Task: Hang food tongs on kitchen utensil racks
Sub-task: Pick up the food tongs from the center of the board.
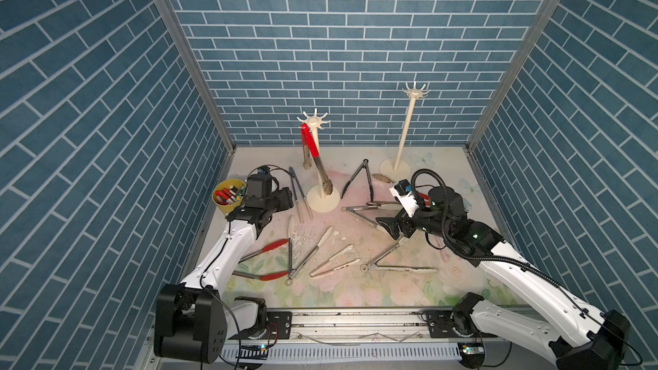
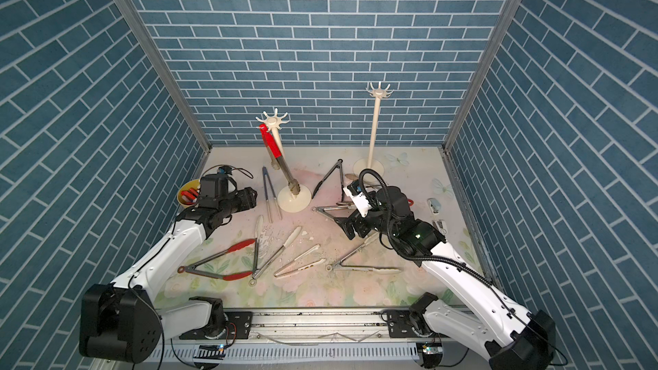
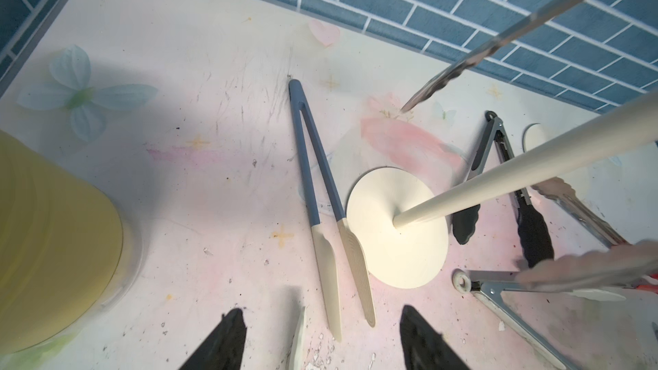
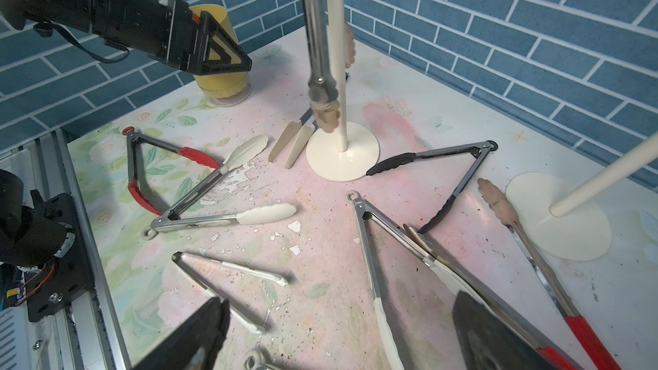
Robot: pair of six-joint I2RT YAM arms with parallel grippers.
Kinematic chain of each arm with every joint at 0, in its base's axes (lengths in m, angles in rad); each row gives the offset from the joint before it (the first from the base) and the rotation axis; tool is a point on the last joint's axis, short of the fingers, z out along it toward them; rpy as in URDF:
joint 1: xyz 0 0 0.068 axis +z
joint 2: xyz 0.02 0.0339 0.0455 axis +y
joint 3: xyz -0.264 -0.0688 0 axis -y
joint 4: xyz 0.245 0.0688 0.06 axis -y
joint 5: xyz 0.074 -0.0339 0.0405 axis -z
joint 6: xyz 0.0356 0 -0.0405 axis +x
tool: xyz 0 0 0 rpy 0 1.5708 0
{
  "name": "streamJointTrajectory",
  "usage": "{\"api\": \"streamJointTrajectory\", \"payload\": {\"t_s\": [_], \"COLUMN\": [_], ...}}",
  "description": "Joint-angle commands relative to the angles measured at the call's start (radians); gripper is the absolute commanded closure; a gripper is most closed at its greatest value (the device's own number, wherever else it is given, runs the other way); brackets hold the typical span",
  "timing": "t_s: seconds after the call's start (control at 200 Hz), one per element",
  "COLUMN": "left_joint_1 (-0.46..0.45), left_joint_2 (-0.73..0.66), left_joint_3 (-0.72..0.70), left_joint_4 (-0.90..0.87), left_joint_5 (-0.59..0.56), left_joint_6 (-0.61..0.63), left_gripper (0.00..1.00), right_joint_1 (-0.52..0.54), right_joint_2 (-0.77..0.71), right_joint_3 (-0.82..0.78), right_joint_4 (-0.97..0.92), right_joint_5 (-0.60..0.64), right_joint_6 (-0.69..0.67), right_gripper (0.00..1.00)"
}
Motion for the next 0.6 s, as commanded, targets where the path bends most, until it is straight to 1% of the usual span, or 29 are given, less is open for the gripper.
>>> {"api": "streamJointTrajectory", "payload": {"t_s": [0.0,0.29,0.595], "left_joint_1": [0.005,0.005,0.005], "left_joint_2": [0.037,0.167,0.253], "left_joint_3": [0.038,0.096,0.131], "left_joint_4": [-0.035,-0.061,-0.051], "left_joint_5": [-0.014,-0.035,-0.038], "left_joint_6": [-0.011,-0.029,-0.038], "left_gripper": [0.31,0.37,0.42], "right_joint_1": [-0.005,-0.006,-0.006], "right_joint_2": [0.006,0.010,0.007], "right_joint_3": [0.021,0.017,0.012], "right_joint_4": [0.026,0.030,0.030], "right_joint_5": [-0.014,-0.019,-0.018], "right_joint_6": [-0.014,-0.014,-0.014], "right_gripper": [0.01,0.01,0.01]}}
